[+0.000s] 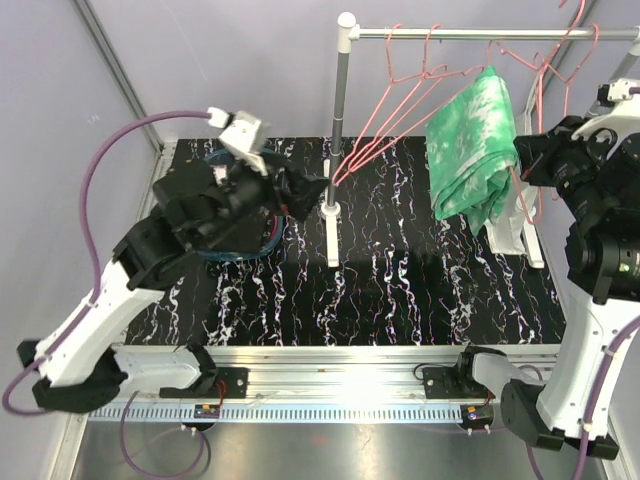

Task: Remove the trousers from the hanger

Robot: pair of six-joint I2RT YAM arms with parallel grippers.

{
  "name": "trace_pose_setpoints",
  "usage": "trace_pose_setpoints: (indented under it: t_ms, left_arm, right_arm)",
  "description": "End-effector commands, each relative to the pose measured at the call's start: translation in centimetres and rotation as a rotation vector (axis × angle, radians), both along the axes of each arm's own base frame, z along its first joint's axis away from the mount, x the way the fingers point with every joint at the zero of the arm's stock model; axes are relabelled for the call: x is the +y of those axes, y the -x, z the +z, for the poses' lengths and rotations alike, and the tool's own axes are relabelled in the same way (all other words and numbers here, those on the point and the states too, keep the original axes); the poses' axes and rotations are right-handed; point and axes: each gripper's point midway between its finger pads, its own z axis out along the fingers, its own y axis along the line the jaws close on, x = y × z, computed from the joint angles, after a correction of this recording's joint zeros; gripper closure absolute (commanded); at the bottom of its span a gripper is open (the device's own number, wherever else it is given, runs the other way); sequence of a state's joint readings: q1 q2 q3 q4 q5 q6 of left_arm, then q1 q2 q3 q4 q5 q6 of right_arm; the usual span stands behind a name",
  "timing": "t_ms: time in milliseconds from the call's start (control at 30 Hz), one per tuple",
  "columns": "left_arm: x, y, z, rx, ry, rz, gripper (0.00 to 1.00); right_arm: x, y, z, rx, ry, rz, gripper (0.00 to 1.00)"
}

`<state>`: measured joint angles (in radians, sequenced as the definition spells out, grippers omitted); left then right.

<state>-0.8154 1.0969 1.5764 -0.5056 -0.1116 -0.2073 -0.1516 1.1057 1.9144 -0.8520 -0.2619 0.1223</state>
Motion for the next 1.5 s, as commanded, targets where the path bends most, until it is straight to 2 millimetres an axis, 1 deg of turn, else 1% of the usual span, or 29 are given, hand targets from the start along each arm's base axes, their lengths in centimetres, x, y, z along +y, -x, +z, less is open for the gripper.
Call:
trace_pose_setpoints:
  t_ms: [0,33,67,100,133,167,200,233,267,300,333,367,400,433,467,567,667,700,800,833,967,1033,1100,1200,1267,1333,1367,1433,1467]
  left_arm:
    - [-3.1,0.5,3.3,-0.123,-0.056,0.031,0.01]
    - [-3.9,1.2,4.4,-0.145,-0.046,0.012,0.01]
    - [-5.7,2.6,4.6,-0.17,-0.065,-0.041,0.01]
    - [-7.7,2.7,4.1,-0.174,-0.081,-0.066,0.01]
    - [-8.6,3.3,4.5,-0.198,-0.089,-0.079,0.01]
    - [-10.4,4.7,4.8,-0.234,-0.097,-0.127,0.01]
    - [-12.1,4.9,4.0,-0.243,-0.123,-0.146,0.01]
    - [-13.3,5.5,3.8,-0.256,-0.13,-0.17,0.01]
    - [-14.8,6.9,3.4,-0.288,-0.149,-0.221,0.01]
    - [-16.0,7.6,3.6,-0.317,-0.137,-0.247,0.01]
    - [-17.8,8.3,2.5,-0.337,-0.161,-0.289,0.01]
    - [-19.3,9.3,2.1,-0.386,-0.164,-0.319,0.01]
    - [-20.3,9.7,1.6,-0.403,-0.163,-0.335,0.01]
    - [-21.6,10.1,0.7,-0.415,-0.168,-0.362,0.01]
    - [-22.6,10.4,0.5,-0.427,-0.15,-0.374,0.01]
    - [-24.8,10.2,-1.5,-0.403,-0.155,-0.388,0.01]
    - [-26.8,10.9,-3.3,-0.381,-0.143,-0.443,0.01]
    - [-27.1,10.9,-3.7,-0.377,-0.144,-0.444,0.01]
    - [-27.7,9.4,-4.8,-0.355,-0.158,-0.363,0.01]
    - [-27.5,8.5,-5.1,-0.347,-0.171,-0.31,0.02]
    - [-27.6,7.8,-6.1,-0.364,-0.211,-0.272,0.19]
    - [-27.5,7.7,-6.2,-0.374,-0.214,-0.273,0.32]
    - [-27.5,7.7,-6.9,-0.379,-0.226,-0.277,0.38]
    - [-27.2,7.3,-7.0,-0.387,-0.227,-0.251,0.4]
    - [-27.2,6.7,-7.0,-0.389,-0.226,-0.229,0.51]
    - [-27.1,6.2,-6.6,-0.391,-0.219,-0.214,0.66]
    - [-27.2,6.2,-6.5,-0.392,-0.22,-0.211,0.79]
    - [-27.1,6.0,-5.7,-0.396,-0.213,-0.199,0.9]
    - [-26.8,6.0,-5.2,-0.395,-0.202,-0.188,1.0]
  right_arm:
    - [1.4,3.8,4.5,-0.182,-0.013,0.039,1.0]
    - [1.5,4.5,4.4,-0.185,-0.018,0.038,1.0]
    - [1.5,5.0,4.3,-0.183,-0.024,0.034,1.0]
    - [1.7,6.1,4.2,-0.187,-0.032,0.033,1.0]
    - [1.8,6.7,3.8,-0.173,-0.047,0.03,1.0]
    - [1.9,7.6,3.7,-0.173,-0.058,0.029,1.0]
    - [2.2,8.0,3.0,-0.139,-0.073,0.037,1.0]
    - [2.3,8.4,2.6,-0.125,-0.082,0.037,1.0]
    - [2.4,9.0,2.3,-0.118,-0.09,0.035,1.0]
    - [2.5,9.1,1.3,-0.083,-0.107,0.036,1.0]
    - [2.7,9.4,0.9,-0.073,-0.113,0.043,1.0]
    - [2.9,10.3,0.8,-0.08,-0.119,0.05,1.0]
    - [3.2,10.3,0.2,-0.068,-0.138,0.059,1.0]
    - [3.6,10.9,0.1,-0.074,-0.145,0.082,1.0]
    - [4.0,11.7,0.2,-0.09,-0.151,0.094,1.0]
    - [4.9,12.9,0.2,-0.1,-0.17,0.135,1.0]
    - [5.3,13.6,0.4,-0.113,-0.182,0.157,1.0]
    - [5.4,13.7,0.4,-0.114,-0.185,0.163,1.0]
    - [6.1,15.0,1.3,-0.142,-0.187,0.202,1.0]
    - [6.2,15.1,1.4,-0.146,-0.187,0.21,1.0]
    - [6.4,15.7,1.7,-0.16,-0.186,0.22,1.0]
    - [6.5,15.7,1.8,-0.162,-0.183,0.227,1.0]
    - [6.5,15.9,2.0,-0.169,-0.179,0.23,1.0]
    - [7.0,16.5,2.6,-0.184,-0.186,0.255,1.0]
    - [7.5,17.1,3.2,-0.202,-0.187,0.286,1.0]
    - [8.1,17.5,3.6,-0.209,-0.186,0.326,1.0]
    - [8.3,17.6,3.8,-0.213,-0.187,0.335,1.0]
    - [8.2,17.4,3.5,-0.206,-0.184,0.33,1.0]
    - [8.0,16.9,3.2,-0.197,-0.178,0.322,1.0]
